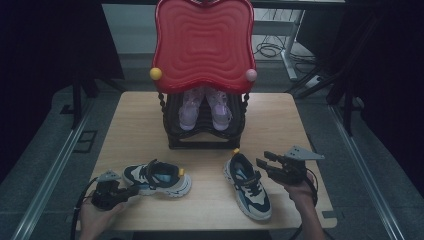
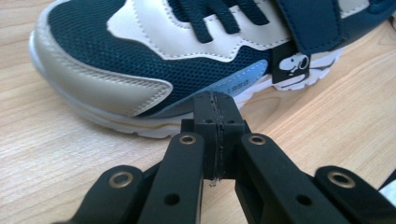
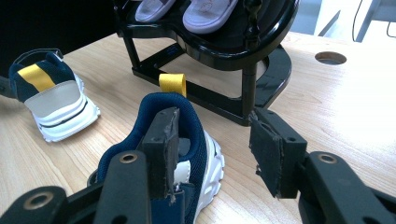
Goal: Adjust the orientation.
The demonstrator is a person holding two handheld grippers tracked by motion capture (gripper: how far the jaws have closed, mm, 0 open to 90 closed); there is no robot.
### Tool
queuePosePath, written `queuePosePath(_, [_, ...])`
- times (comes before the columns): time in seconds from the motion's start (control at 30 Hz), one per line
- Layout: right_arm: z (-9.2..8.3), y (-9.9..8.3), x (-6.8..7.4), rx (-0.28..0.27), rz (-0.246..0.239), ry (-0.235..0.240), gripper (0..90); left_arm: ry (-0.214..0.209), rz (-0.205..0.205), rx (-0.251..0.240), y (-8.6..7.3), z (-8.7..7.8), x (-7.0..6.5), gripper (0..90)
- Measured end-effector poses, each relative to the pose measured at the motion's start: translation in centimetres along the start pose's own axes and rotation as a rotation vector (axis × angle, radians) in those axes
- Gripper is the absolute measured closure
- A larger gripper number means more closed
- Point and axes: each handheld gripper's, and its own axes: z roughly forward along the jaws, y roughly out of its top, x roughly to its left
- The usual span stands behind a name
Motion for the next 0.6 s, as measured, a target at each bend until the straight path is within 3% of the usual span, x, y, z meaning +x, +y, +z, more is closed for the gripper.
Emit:
queuePosePath(0.2, [0.1,-0.1,-0.1,0.001,0.002,0.0,52.5,0.018,-0.014,-0.006,0.5,0.3,1.0,89.9])
queuePosePath(0.6, [0.1,-0.1,-0.2,0.001,0.007,-0.001,52.5,0.013,-0.035,0.007,2.5,1.3,2.7,89.8])
